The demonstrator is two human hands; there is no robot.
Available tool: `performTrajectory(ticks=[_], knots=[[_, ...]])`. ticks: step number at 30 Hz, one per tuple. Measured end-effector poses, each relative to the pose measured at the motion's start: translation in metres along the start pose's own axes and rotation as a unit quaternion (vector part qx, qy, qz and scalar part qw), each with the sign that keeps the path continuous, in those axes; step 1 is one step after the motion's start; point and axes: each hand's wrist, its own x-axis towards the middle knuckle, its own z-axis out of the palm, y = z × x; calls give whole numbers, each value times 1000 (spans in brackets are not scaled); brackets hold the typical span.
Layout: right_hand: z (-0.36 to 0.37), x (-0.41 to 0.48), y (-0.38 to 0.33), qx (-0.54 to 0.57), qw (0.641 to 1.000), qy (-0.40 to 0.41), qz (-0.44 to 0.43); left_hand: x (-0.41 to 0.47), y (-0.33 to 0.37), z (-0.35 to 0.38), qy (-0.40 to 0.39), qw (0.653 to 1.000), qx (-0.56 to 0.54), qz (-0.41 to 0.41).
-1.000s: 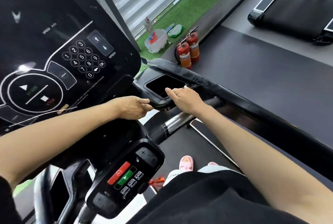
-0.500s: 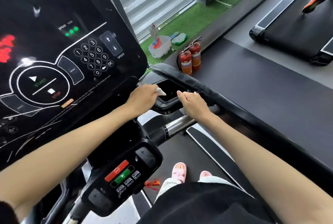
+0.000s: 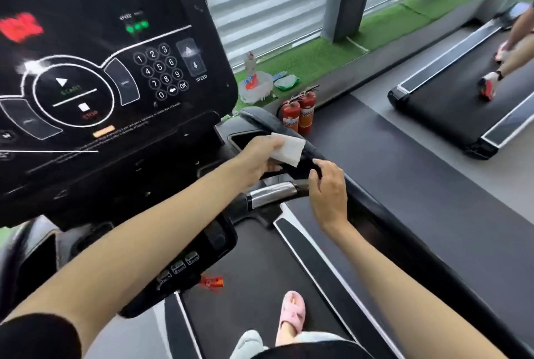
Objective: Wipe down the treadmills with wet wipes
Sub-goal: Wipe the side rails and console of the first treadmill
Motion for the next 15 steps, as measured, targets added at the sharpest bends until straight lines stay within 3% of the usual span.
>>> performTrajectory(ticks=[3,5,9,15], knots=[[-18,-20,-3,21,997,60,48,-18,-18,23,-14,999,-41,-3],[-25,-37,-9,9,995,99,21,-31,-44,28,-13,999,-32,-13],[-21,-74,-12,-83,988,44,-126,-57,-88,16,-41,999,-20,-24],[-22,-106,-8,-141,965,5,-219,-94,-105,-1,-108,992,-19,-68]])
